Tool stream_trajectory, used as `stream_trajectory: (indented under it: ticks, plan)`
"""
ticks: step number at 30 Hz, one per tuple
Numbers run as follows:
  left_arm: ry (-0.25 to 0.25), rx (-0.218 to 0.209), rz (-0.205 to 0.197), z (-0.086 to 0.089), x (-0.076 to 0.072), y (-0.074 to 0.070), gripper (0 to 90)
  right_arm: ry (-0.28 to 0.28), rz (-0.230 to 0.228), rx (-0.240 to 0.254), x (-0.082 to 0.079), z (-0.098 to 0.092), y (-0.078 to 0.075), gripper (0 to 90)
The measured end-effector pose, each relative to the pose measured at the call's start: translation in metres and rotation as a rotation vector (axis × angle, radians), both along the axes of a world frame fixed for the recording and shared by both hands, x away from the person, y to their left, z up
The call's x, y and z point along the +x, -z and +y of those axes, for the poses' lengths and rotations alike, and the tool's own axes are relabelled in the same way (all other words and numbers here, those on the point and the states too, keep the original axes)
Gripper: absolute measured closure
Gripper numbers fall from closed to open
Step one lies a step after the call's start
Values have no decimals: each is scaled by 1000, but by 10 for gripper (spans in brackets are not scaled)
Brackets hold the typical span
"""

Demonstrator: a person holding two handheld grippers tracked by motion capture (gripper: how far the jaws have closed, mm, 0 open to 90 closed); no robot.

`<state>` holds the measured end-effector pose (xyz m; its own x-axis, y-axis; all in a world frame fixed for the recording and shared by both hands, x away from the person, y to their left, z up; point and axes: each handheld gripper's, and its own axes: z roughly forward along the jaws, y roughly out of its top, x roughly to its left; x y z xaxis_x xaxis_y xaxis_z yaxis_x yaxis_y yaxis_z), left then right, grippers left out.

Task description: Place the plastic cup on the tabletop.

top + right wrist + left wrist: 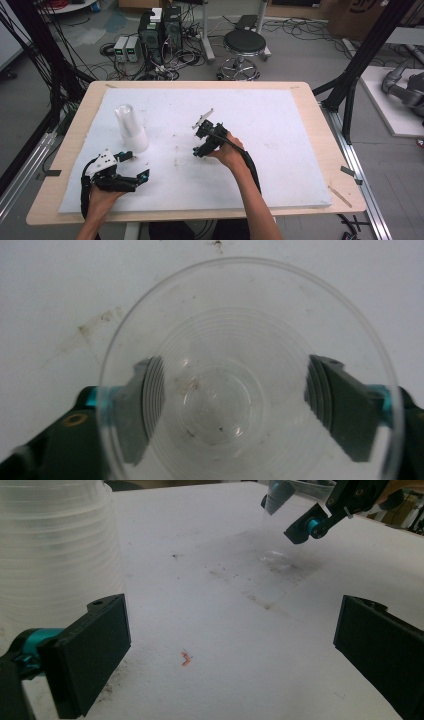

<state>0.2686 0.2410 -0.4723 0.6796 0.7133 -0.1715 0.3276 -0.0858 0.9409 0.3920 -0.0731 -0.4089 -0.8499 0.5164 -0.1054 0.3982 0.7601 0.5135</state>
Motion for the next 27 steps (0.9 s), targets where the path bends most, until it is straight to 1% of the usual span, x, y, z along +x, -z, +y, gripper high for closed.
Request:
stream_trajectory:
  ticks: [3, 7, 9, 11, 12, 16, 18, 21, 23, 25, 27]
  plan:
    - [3, -3, 2, 0, 0, 0, 17, -7, -11, 6, 0, 1, 4, 184]
    - [5, -3, 1, 0, 0, 0, 17, 5, -4, 22, -1, 0, 8, 174]
    - [2, -3, -1, 0, 0, 0, 17, 5, -7, 35, -3, -2, 9, 173]
    - [1, -2, -3, 0, 0, 0, 17, 13, -6, 54, -4, -6, 10, 173]
    - [4, 2, -7, 0, 0, 0, 17, 22, -10, 56, -5, -9, 10, 173]
    - [0, 3, -5, 0, 0, 0, 17, 53, -24, 111, -11, -25, 9, 174]
    - [-4, 8, -4, 0, 0, 0, 17, 60, -29, 141, -16, -35, 8, 174]
    - [-9, 11, -3, -1, -1, 0, 17, 71, -54, 189, -25, -51, 7, 174]
    - [-11, 14, -3, -2, 0, 0, 17, 71, -59, 217, -31, -61, 8, 174]
    - [-16, 17, -2, -2, 0, 0, 17, 81, -80, 238, -38, -73, 9, 174]
    - [-19, 20, -1, -2, 0, 0, 17, 92, -93, 273, -45, -85, 11, 174]
